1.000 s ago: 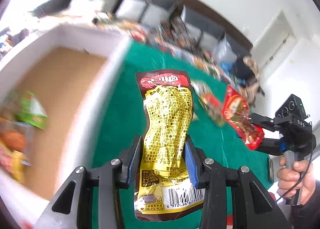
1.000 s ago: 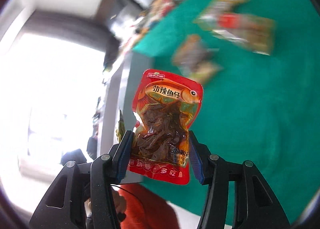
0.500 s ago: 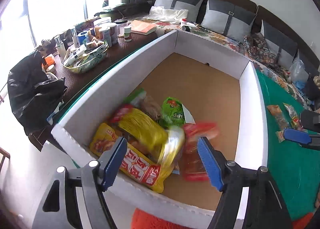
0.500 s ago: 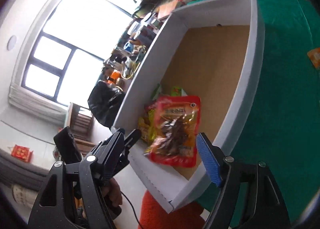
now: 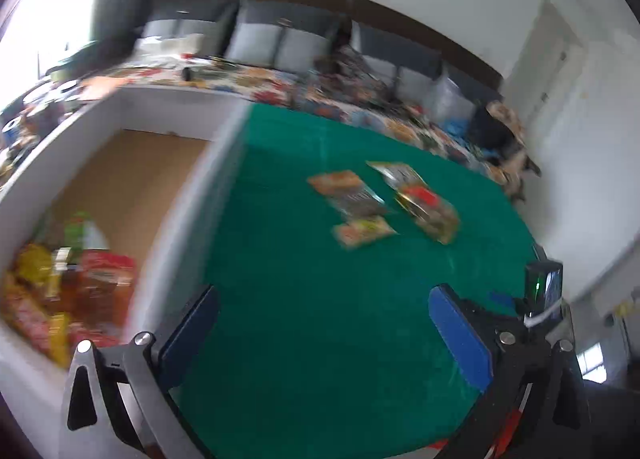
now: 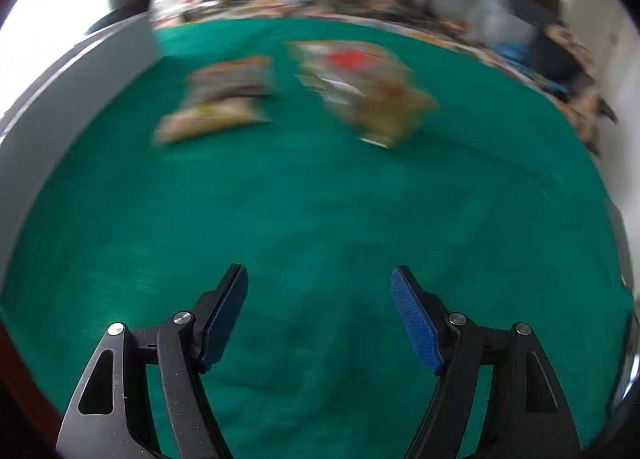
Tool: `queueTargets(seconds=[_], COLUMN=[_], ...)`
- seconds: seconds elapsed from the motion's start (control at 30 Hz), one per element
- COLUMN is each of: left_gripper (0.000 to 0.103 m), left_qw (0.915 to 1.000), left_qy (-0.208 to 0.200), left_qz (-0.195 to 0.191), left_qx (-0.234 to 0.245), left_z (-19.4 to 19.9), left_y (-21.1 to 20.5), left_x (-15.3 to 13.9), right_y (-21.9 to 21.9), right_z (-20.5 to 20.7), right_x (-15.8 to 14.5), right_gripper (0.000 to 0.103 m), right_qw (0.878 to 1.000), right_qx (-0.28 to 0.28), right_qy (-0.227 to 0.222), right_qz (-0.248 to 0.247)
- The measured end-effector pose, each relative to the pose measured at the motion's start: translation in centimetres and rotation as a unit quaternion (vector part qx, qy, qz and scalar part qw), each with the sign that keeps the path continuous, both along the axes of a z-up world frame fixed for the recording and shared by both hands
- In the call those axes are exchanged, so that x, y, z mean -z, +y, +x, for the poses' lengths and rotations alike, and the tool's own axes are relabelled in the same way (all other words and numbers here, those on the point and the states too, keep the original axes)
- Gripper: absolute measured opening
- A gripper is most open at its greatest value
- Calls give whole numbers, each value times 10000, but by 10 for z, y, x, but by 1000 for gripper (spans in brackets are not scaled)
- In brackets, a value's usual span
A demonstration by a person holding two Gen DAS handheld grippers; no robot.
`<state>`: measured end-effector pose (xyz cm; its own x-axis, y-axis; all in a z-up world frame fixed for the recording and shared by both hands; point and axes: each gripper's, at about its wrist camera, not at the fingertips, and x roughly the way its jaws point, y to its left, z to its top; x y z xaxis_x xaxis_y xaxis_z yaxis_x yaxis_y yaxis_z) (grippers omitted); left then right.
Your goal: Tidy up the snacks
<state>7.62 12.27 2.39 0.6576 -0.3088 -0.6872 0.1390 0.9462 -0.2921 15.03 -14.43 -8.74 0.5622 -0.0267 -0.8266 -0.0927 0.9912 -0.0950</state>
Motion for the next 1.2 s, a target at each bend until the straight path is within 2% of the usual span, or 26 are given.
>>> queueTargets(seconds=[0.07, 0.17, 0.3, 0.43, 0.53, 0.63, 1.2], left_gripper=[103, 102, 102, 102, 103, 103, 103], left_qw=[9995, 9970, 9928, 9887, 9858, 9870, 9872], left_qy=[187, 619, 866, 885, 628, 507, 497], left_qz=[107, 311, 767, 1162, 1530, 1504, 1499], left_qx=[210, 342, 309, 339, 287, 240, 229], left_z=[13, 42, 70, 87, 91, 90, 92], left_y=[-35, -79, -116, -132, -139, -133, -133], left_x=[23, 68, 108, 129, 136, 135, 137], right_y=[-45, -79, -97, -111, -120, -116, -117], right_z=[-2, 1, -4, -11, -6, -15, -18], right_x=[7, 8, 6, 2, 5, 7, 8], right_gripper=[77, 77, 77, 83, 87, 88, 90], right_qw=[9986, 9963, 9938, 9924, 9914, 9914, 9908], right_qx=[481, 831, 1031, 1145, 1216, 1236, 1277], right_qy=[-143, -206, -403, -437, -378, -380, -374], right_qz=[-150, -122, -39, 76, 290, 208, 233])
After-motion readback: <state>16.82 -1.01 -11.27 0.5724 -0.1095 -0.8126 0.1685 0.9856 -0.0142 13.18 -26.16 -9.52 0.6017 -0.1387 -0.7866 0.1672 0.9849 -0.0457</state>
